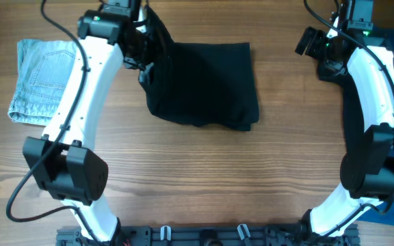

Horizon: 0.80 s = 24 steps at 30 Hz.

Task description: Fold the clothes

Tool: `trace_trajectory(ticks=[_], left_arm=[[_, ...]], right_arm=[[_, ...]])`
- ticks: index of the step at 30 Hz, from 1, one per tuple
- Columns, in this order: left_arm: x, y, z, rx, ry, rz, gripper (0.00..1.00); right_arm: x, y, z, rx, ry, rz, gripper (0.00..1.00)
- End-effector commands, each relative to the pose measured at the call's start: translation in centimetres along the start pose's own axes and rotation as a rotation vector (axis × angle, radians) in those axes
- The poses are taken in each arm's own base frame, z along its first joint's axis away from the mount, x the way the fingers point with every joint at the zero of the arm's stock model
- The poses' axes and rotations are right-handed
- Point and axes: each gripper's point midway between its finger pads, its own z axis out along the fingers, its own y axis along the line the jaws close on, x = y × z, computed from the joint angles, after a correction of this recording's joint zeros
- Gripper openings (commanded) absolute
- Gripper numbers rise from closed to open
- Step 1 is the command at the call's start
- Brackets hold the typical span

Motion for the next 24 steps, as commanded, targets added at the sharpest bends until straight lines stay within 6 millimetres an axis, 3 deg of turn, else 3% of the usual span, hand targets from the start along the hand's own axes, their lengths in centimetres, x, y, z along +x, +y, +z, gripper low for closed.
trace_trajectory(ticks=[1, 4, 5, 8, 12, 14, 22, 24], left_arm=[[-0.6, -3.6, -1.8, 0.054, -0.094, 0.016, 0.04], [-0.2, -7.9, -1.5, 0.133, -0.147, 0.078, 0.04], [0.2, -10.6, -0.8, 0.174, -0.176, 0.126, 0.05], [1.9, -13.5, 0.9, 0.196, -0.178, 0.185, 0.08], [5.0, -14.5, 5.5, 0.112, -0.128, 0.256, 0.09], [6.3, -14.7, 7.3, 0.085, -0.101, 0.373, 0.07], [7.4, -14.4, 8.2, 0.044, -0.087, 0.447, 0.12], [7.6, -14.4, 8.8, 0.045, -0.072, 0.447, 0.26]], right_arm=[[0.5, -0.6, 0.8, 0.028, 0.017, 0.003, 1.0], [0.5, -0.6, 0.8, 0.028, 0.017, 0.003, 0.99], [0.5, -0.6, 0.8, 0.028, 0.017, 0.003, 1.0], [0.5, -0.6, 0.8, 0.028, 0.017, 0.003, 0.99], [0.5, -0.6, 0.8, 0.028, 0.017, 0.003, 0.99], [0.5, -0.6, 0.8, 0.028, 0.017, 0.003, 0.99], [0.5, -0.6, 0.8, 0.028, 0.017, 0.003, 1.0], [0.5, -0.6, 0.8, 0.028, 0.017, 0.003, 0.99]])
